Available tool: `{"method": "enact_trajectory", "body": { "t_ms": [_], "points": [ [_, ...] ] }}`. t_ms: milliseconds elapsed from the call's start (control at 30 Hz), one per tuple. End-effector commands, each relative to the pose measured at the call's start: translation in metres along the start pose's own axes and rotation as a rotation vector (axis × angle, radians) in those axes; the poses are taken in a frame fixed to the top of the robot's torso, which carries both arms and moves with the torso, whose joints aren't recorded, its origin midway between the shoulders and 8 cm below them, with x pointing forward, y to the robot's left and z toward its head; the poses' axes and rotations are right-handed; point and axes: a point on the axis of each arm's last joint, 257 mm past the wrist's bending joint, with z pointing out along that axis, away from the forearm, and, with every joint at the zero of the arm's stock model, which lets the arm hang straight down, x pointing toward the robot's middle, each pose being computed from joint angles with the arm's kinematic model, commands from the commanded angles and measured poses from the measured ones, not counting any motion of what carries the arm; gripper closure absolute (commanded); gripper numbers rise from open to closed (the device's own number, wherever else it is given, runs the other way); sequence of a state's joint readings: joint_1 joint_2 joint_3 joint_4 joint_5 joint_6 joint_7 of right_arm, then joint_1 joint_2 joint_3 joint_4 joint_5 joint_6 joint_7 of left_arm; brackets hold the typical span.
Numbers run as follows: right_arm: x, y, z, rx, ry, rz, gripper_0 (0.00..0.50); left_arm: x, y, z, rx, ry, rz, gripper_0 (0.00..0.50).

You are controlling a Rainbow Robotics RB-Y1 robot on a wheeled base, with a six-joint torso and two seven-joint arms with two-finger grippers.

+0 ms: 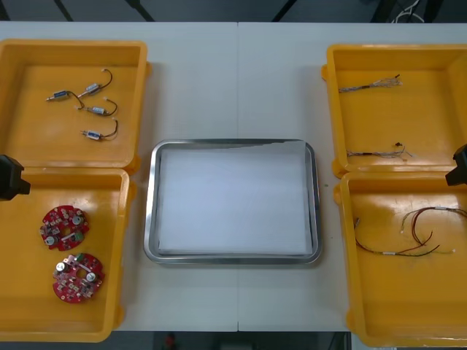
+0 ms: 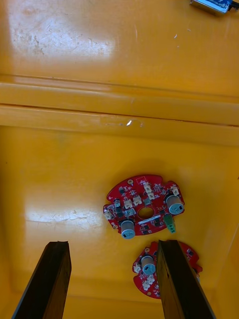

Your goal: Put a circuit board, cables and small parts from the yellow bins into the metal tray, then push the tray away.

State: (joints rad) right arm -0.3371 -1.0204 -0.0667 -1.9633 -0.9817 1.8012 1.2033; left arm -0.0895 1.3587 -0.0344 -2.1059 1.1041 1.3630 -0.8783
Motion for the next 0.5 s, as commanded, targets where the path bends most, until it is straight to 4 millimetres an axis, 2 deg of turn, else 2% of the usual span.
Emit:
{"method": "enact_trajectory", "body": {
  "t_ms": [33,500],
  "points": [
    [-0.0023,-0.0019,-0.0052,0.0,-0.021,0.045,0.0,-0.0026,0.0065,-0.0038,-0.016,-0.009,0.031,0.0],
    [-0.0023,-0.0019,-0.0052,0.0,-0.021,0.045,0.0,-0.0026,0.0065,-0.0038,-0.016,-0.009,0.031,0.0]
  ]
}}
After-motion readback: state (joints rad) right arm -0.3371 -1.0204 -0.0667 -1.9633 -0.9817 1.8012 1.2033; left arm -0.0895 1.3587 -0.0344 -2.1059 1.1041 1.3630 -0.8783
